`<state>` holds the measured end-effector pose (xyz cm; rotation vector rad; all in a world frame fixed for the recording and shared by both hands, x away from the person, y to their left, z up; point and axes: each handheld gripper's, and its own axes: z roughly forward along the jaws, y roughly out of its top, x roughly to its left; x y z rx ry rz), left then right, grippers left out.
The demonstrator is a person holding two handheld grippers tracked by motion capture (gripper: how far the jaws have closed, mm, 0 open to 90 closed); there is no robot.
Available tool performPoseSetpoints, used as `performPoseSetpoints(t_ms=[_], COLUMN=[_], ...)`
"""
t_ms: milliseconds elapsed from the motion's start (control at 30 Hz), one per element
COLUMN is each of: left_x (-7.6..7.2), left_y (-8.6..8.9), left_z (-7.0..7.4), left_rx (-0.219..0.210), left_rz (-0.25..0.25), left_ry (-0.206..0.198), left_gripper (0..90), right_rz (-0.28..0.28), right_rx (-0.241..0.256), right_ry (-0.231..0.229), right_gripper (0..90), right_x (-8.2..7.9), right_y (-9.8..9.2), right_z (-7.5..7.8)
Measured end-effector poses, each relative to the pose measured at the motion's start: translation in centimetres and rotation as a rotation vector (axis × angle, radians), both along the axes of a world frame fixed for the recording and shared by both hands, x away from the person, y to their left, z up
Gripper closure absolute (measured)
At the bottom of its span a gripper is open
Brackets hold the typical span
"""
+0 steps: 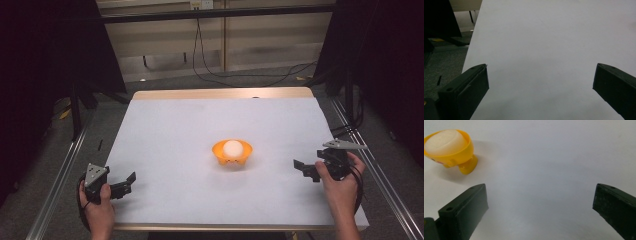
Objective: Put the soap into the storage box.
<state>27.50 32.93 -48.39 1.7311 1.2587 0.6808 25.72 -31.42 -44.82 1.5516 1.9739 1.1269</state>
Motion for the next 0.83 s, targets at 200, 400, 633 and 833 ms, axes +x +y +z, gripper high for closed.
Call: performPoseSetpoints(t_ms=[200, 400, 633, 833], left_x=[0.0, 0.0, -0.1, 0.0], left_y=[-0.1, -0.1, -0.1, 0.0], left_z=[0.0, 0.0, 0.0, 0.0], left_rx=[0.003, 0.005, 0.003, 0.010], left_rz=[0.001, -0.001, 0.001, -0.003], left_ry=[-0.002, -0.004, -0.008, -0.003], left_gripper=[0.1, 0.0, 0.0, 0.0], right_rz=[-0.016, -0.049, -0.091, -0.105], right_rx=[0.008, 0.020, 0.035, 0.047], right_ry=[-0.002, -0.004, -0.026, -0.041], right_gripper=[0.0, 0.0, 0.0, 0.0], right_x=[-1.0, -2.1, -4.0, -4.7], right_y=[-1.3, -3.0, -5.0, -5.8], right_z=[-0.8, -1.7, -2.5, -2.7])
